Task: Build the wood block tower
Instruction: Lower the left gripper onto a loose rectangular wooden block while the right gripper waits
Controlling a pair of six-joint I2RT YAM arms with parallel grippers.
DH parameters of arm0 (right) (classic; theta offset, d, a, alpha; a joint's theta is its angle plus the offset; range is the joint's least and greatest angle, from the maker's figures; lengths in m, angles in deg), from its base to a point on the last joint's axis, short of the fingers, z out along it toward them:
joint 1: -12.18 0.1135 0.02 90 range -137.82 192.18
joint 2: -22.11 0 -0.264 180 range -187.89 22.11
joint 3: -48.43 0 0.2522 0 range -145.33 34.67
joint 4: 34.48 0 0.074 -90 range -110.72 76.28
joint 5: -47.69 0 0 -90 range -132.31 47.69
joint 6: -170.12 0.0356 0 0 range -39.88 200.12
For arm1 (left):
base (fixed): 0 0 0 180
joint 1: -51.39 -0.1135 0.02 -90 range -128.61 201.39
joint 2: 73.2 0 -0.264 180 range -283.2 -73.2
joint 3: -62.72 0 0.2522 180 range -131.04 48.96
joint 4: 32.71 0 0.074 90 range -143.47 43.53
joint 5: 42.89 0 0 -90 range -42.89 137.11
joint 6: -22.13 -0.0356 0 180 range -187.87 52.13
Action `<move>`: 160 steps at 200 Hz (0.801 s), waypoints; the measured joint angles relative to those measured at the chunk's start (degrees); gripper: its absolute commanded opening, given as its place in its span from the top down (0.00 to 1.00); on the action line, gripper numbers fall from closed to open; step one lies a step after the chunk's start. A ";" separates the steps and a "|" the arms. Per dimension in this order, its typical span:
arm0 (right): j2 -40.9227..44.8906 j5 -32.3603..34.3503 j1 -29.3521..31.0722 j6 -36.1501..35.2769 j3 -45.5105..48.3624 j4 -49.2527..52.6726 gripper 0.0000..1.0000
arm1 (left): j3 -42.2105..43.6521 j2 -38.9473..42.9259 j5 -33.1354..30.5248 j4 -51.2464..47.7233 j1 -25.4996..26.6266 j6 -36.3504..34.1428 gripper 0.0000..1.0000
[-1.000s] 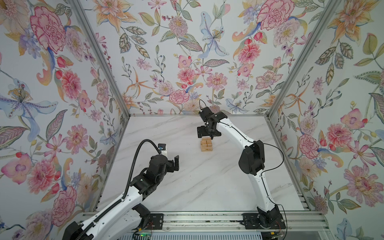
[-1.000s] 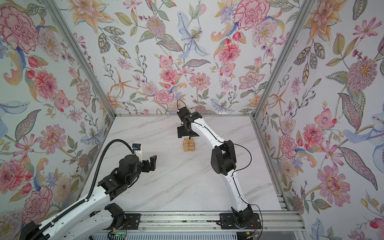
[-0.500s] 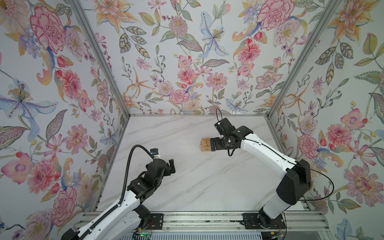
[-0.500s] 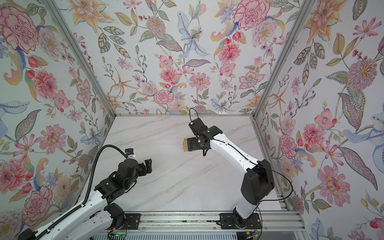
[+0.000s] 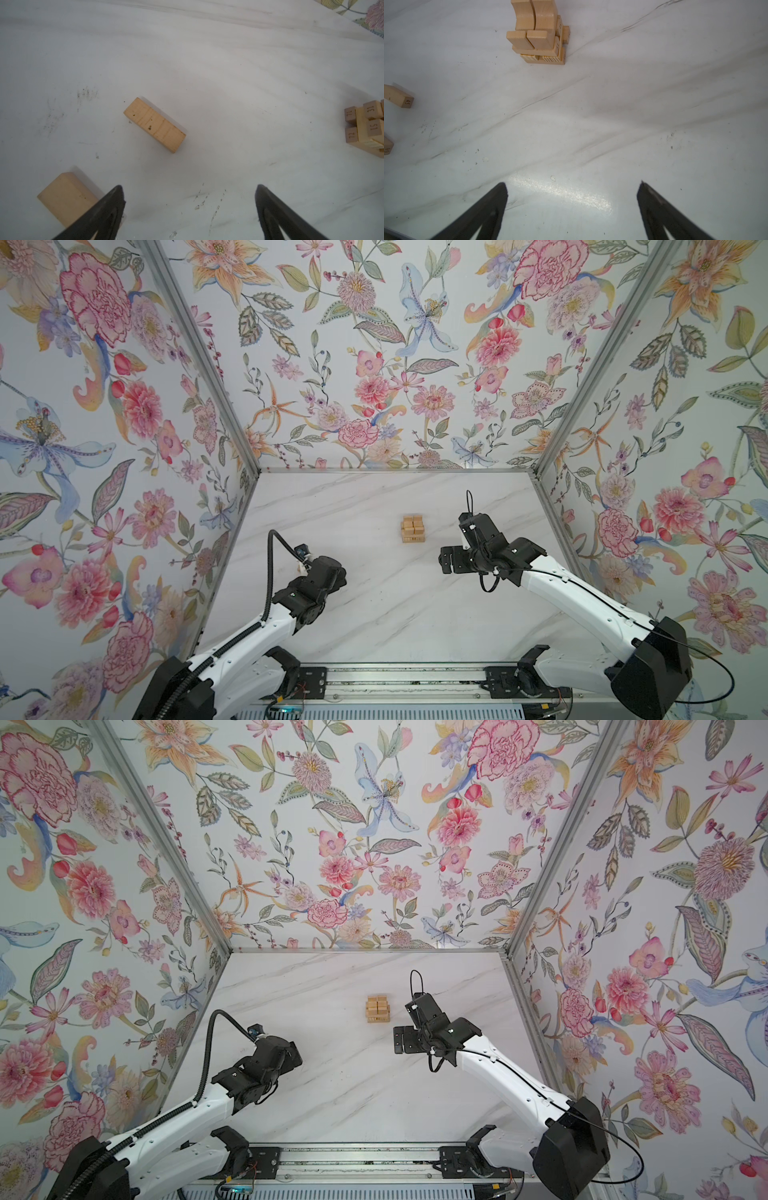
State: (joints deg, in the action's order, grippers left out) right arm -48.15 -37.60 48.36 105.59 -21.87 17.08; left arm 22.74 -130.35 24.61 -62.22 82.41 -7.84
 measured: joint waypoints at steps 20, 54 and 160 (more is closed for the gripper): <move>2.14 -0.70 -0.20 -0.20 0.96 -0.42 0.01 | 0.00 -0.81 -1.07 0.46 -1.20 2.95 0.01; 4.85 -1.75 -0.87 -0.24 1.90 -1.46 0.01 | -0.02 -5.09 -1.73 1.11 -4.09 5.86 0.01; 5.35 -2.97 -1.57 -0.24 4.55 -3.50 0.01 | -6.82 -20.55 -0.13 6.58 -8.31 7.72 0.01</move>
State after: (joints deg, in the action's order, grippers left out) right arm -42.79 -40.57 46.79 105.35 -17.32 13.59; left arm 15.92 -150.89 24.48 -55.64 74.11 -0.13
